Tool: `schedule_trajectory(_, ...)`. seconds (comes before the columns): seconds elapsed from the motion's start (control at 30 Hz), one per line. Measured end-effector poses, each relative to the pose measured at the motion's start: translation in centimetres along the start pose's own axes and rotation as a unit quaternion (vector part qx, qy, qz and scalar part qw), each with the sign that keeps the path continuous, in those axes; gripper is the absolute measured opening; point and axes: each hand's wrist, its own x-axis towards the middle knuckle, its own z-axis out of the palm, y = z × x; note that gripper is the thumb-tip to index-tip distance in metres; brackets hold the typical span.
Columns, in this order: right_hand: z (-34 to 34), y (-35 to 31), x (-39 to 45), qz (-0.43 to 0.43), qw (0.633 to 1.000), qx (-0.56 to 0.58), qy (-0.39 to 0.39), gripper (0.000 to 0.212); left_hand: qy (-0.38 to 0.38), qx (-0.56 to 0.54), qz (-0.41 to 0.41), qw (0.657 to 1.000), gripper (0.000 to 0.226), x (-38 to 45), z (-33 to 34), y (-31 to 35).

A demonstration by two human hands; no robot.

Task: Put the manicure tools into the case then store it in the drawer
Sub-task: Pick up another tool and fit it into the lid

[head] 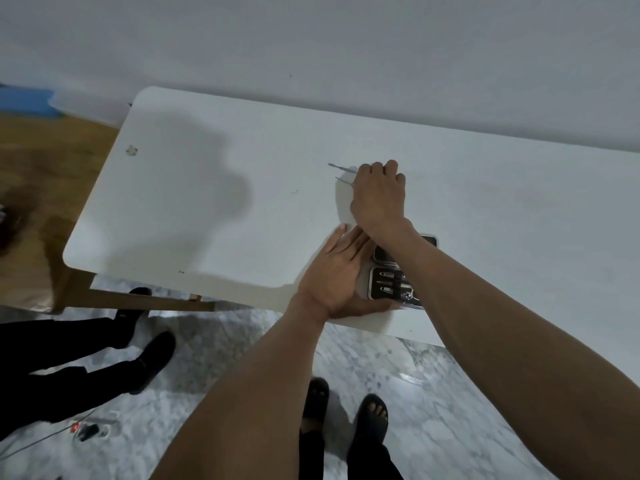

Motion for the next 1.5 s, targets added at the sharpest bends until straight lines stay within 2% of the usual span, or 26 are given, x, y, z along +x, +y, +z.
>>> schedule_trajectory(0.17, -0.4, 0.0, -0.1, -0.015, 0.999, -0.032, -0.019, 0.033, -0.007, 0.013, 0.000, 1.000, 0.119, 0.1, -0.2, 0.2)
schedule_trajectory(0.47, -0.9, 3.0, -1.1, 0.005, 0.997, 0.074, 0.022, 0.018, 0.027, 0.000, 0.011, 1.000, 0.123, -0.4, 0.3, -0.2)
schedule_trajectory(0.77, -1.3, 3.3, -1.1, 0.021, 0.994, 0.103, 0.022, 0.015, 0.010, 0.006, 0.009, 1.000, 0.123, -0.3, -0.1, -0.1)
schedule_trajectory(0.93, -1.3, 3.8, -0.6, 0.045, 0.988, 0.147, 0.029, 0.021, 0.004, 0.025, 0.006, 1.000, 0.124, -0.3, 0.0, -0.1)
schedule_trajectory(1.17, -1.2, 3.7, -0.3, 0.041, 0.991, 0.125, 0.030, 0.024, 0.007, 0.027, 0.008, 1.000, 0.123, -0.3, 0.0, -0.1)
schedule_trajectory(1.37, -0.6, 3.6, -0.7, -0.024, 0.999, 0.027, 0.025, 0.027, 0.014, 0.024, 0.008, 1.000, 0.123, -0.3, 0.0, -0.1)
schedule_trajectory(1.5, -0.5, 3.1, -0.9, -0.040, 0.998, -0.054, -0.010, 0.036, 0.019, 0.018, 0.010, 1.000, 0.124, -0.2, 0.1, -0.1)
